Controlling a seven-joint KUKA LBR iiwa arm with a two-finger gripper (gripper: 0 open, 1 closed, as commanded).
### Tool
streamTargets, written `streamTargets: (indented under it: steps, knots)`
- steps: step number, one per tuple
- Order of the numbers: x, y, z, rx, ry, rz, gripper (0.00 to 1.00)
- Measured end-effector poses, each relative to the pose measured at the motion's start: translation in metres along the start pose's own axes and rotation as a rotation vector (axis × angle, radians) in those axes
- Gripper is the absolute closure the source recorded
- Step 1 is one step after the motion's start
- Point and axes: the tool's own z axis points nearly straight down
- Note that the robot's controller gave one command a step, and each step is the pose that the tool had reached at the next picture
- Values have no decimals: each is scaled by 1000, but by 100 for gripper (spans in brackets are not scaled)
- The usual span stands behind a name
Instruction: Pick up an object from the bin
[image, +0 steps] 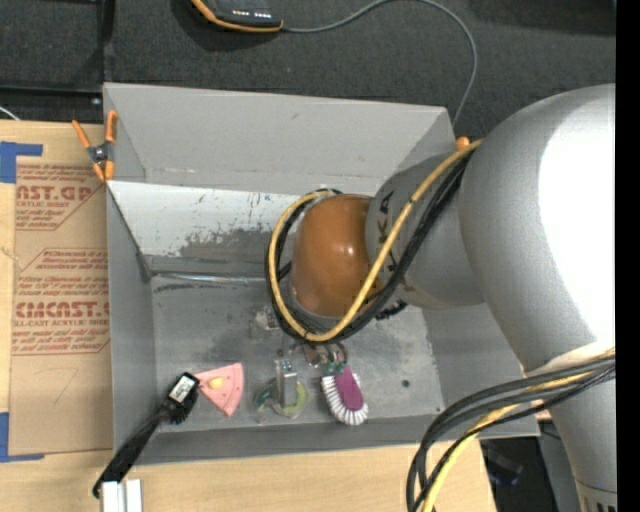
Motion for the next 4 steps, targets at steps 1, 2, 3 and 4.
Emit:
streamTargets:
  steps: [1,2,3,4]
  knots:
    - [23,-23,-2,2,-8,17,0]
    - [21,8,-1,1,-11,-284,0]
    - [42,-34,-4,3,-10,-560,0]
    - [32,23,-4,1,-20,-726,100]
